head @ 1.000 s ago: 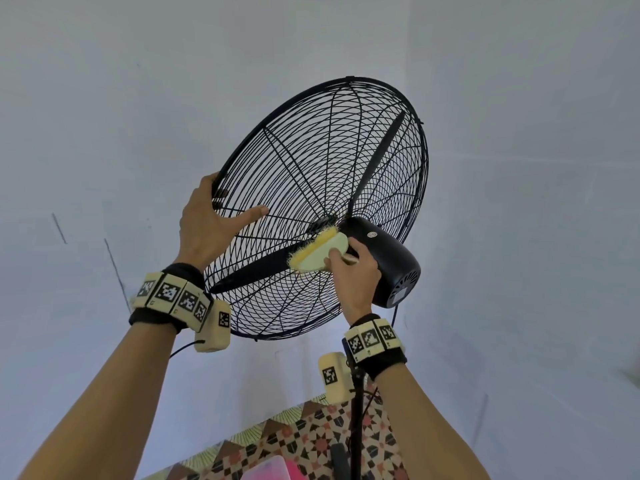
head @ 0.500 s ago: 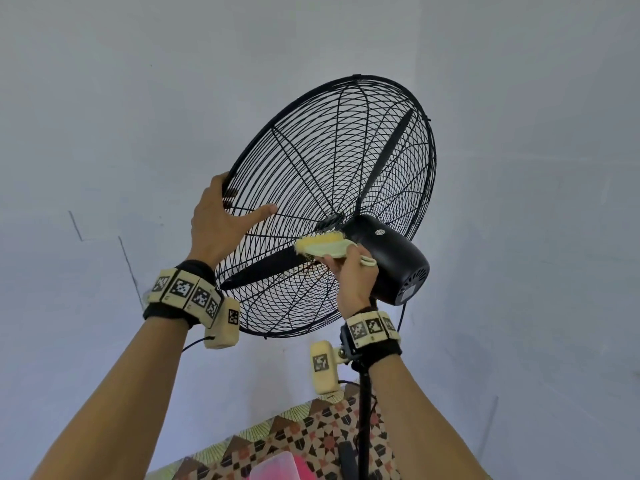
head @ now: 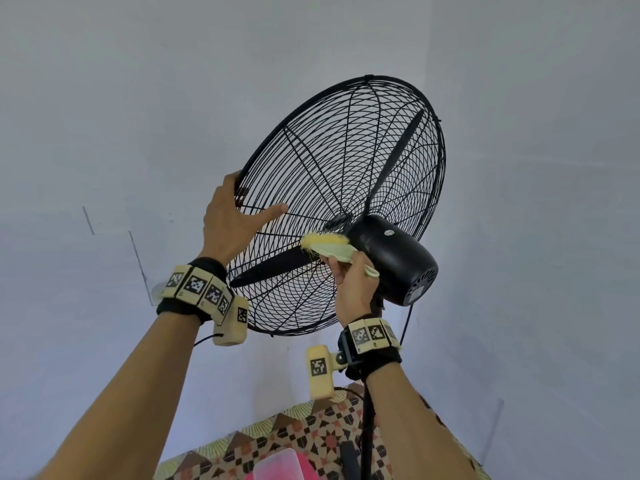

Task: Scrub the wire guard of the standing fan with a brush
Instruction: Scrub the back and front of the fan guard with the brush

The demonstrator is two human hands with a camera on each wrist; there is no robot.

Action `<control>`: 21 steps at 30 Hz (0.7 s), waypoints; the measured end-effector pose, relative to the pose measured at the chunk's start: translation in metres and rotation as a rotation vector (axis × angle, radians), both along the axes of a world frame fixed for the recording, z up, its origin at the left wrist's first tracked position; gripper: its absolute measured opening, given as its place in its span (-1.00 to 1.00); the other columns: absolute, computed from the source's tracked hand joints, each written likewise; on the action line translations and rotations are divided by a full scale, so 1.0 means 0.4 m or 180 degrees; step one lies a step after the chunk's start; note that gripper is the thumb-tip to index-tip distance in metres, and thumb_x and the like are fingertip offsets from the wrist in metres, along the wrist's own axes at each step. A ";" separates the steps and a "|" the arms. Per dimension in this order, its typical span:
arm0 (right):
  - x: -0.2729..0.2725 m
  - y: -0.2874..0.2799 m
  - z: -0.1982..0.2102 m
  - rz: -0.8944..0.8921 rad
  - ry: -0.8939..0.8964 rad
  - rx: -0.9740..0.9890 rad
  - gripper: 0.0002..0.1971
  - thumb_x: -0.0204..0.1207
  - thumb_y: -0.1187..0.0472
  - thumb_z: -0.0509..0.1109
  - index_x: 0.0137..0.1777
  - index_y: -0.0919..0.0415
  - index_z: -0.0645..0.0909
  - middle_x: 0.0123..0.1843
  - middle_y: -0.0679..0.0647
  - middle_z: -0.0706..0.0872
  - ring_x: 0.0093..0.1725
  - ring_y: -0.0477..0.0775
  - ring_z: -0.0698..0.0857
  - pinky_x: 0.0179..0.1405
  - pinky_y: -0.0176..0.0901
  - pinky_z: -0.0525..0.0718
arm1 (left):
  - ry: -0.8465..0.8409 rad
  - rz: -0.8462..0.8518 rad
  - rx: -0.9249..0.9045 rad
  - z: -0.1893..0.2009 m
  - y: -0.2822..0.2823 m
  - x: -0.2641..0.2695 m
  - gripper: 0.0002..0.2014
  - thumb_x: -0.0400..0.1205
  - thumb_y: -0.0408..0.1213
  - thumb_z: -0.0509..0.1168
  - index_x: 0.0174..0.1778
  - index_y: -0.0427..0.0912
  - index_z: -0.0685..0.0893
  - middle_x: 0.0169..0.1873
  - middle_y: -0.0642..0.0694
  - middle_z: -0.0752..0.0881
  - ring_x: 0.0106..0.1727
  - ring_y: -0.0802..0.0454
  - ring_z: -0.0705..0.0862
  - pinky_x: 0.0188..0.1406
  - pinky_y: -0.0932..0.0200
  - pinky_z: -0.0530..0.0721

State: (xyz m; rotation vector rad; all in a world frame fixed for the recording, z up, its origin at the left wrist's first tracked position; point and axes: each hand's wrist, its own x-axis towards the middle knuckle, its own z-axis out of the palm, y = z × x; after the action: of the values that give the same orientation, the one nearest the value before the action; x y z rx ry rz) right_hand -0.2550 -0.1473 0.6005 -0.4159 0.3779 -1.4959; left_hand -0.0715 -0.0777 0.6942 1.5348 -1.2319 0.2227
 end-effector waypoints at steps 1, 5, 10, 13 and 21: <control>0.000 0.006 -0.003 0.0047 0.0012 -0.0033 -0.68 0.74 0.35 0.31 0.46 0.39 0.56 0.33 0.36 0.72 -0.06 0.18 0.88 -0.33 -0.29 0.79 | -0.0003 -0.0002 -0.0004 -0.001 -0.001 0.001 0.07 0.29 0.60 0.48 0.64 0.10 0.39 0.40 -0.02 0.65 0.42 -0.07 0.62 0.45 -0.31 0.62; -0.031 0.009 -0.018 0.0292 0.0026 -0.0060 -0.66 0.75 0.33 0.33 0.50 0.30 0.56 0.31 0.33 0.72 -0.07 0.11 0.87 -0.31 -0.30 0.79 | -0.0026 0.0001 -0.0010 0.001 -0.009 -0.001 0.07 0.29 0.61 0.48 0.64 0.12 0.38 0.40 -0.01 0.64 0.44 -0.07 0.60 0.46 -0.33 0.60; -0.020 0.008 -0.001 0.0168 -0.0183 -0.0014 -0.63 0.78 0.31 0.30 0.56 0.30 0.47 0.39 0.37 0.68 -0.04 0.25 0.89 -0.30 -0.27 0.81 | -0.0087 0.0000 -0.0050 0.001 -0.014 -0.004 0.05 0.31 0.58 0.49 0.63 0.09 0.40 0.38 -0.01 0.65 0.40 -0.06 0.62 0.43 -0.31 0.62; -0.004 0.023 -0.003 0.0357 -0.0097 -0.0127 -0.66 0.78 0.33 0.29 0.53 0.30 0.51 0.37 0.37 0.70 0.06 0.34 0.86 -0.30 -0.29 0.80 | -0.0072 0.0008 -0.0042 -0.002 -0.011 0.006 0.06 0.31 0.58 0.48 0.63 0.07 0.39 0.39 -0.02 0.64 0.41 -0.07 0.61 0.44 -0.31 0.61; -0.027 -0.001 0.002 0.0197 -0.0341 0.0022 -0.66 0.77 0.34 0.29 0.50 0.43 0.49 0.39 0.42 0.69 0.06 0.36 0.86 -0.34 -0.32 0.79 | 0.0087 -0.0349 0.0132 -0.063 0.011 0.043 0.03 0.35 0.38 0.61 0.67 0.09 0.31 0.46 0.04 0.57 0.42 0.02 0.58 0.45 -0.09 0.58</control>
State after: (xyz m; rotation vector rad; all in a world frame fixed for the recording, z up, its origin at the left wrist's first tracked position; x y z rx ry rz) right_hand -0.2656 -0.1476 0.6011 -0.3375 0.2830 -1.4495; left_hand -0.0544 -0.0733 0.6690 1.4958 -1.3019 0.1048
